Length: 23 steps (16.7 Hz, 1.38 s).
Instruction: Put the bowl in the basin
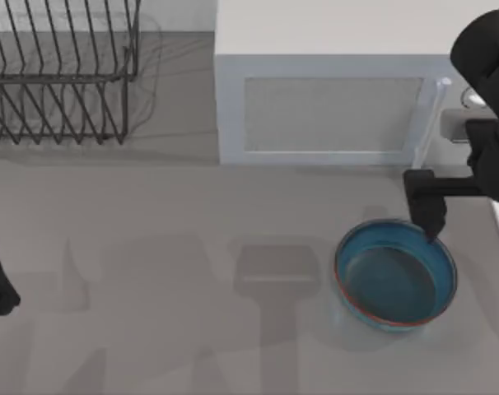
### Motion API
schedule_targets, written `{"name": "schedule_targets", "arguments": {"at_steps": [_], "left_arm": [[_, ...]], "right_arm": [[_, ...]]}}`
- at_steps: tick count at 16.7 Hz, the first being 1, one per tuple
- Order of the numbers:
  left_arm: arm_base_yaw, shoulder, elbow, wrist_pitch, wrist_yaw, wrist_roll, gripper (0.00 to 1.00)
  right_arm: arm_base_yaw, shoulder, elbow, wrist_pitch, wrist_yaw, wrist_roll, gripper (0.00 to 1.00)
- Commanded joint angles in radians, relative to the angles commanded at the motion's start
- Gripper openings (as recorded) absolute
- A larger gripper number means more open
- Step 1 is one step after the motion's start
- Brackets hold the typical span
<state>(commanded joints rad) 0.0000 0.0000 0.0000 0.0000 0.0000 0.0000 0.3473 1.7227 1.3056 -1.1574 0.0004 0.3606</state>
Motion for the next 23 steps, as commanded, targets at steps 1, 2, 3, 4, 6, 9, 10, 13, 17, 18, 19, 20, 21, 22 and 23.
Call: {"name": "schedule_targets", "arguments": {"at_steps": [1, 2, 3, 4, 6, 9, 10, 13, 17, 18, 19, 20, 21, 22, 23], "left_arm": [[0.000, 0.000, 0.000, 0.000, 0.000, 0.000, 1.00], [0.000, 0.000, 0.000, 0.000, 0.000, 0.000, 1.00], [0.000, 0.000, 0.000, 0.000, 0.000, 0.000, 1.00], [0.000, 0.000, 0.000, 0.000, 0.000, 0.000, 1.00], [0.000, 0.000, 0.000, 0.000, 0.000, 0.000, 1.00], [0.000, 0.000, 0.000, 0.000, 0.000, 0.000, 1.00], [0.000, 0.000, 0.000, 0.000, 0.000, 0.000, 1.00], [0.000, 0.000, 0.000, 0.000, 0.000, 0.000, 1.00], [0.000, 0.000, 0.000, 0.000, 0.000, 0.000, 1.00], [0.000, 0.000, 0.000, 0.000, 0.000, 0.000, 1.00], [0.000, 0.000, 0.000, 0.000, 0.000, 0.000, 1.00], [0.000, 0.000, 0.000, 0.000, 0.000, 0.000, 1.00], [0.000, 0.000, 0.000, 0.000, 0.000, 0.000, 1.00], [0.000, 0.000, 0.000, 0.000, 0.000, 0.000, 1.00], [0.000, 0.000, 0.000, 0.000, 0.000, 0.000, 1.00]], "right_arm": [[0.001, 0.010, -0.024, 0.034, 0.000, 0.000, 1.00], [0.002, 0.024, -0.053, 0.079, 0.000, 0.001, 1.00], [0.002, 0.040, -0.085, 0.131, 0.000, 0.002, 1.00], [0.003, 0.056, -0.118, 0.186, 0.000, 0.003, 1.00], [0.004, 0.086, -0.181, 0.282, 0.000, 0.005, 1.00], [0.006, 0.113, -0.232, 0.349, 0.000, 0.007, 1.00], [0.006, 0.114, -0.233, 0.351, 0.000, 0.007, 1.00], [0.006, 0.114, -0.233, 0.351, 0.000, 0.007, 1.00], [0.006, 0.114, -0.233, 0.351, 0.000, 0.007, 0.70], [0.006, 0.114, -0.233, 0.351, 0.000, 0.007, 0.62], [0.006, 0.114, -0.233, 0.351, 0.000, 0.007, 0.55], [0.006, 0.114, -0.233, 0.351, 0.000, 0.007, 0.47], [0.006, 0.114, -0.233, 0.351, 0.000, 0.007, 0.40], [0.006, 0.114, -0.233, 0.351, 0.000, 0.007, 0.32], [0.006, 0.114, -0.233, 0.351, 0.000, 0.007, 0.25]]}}
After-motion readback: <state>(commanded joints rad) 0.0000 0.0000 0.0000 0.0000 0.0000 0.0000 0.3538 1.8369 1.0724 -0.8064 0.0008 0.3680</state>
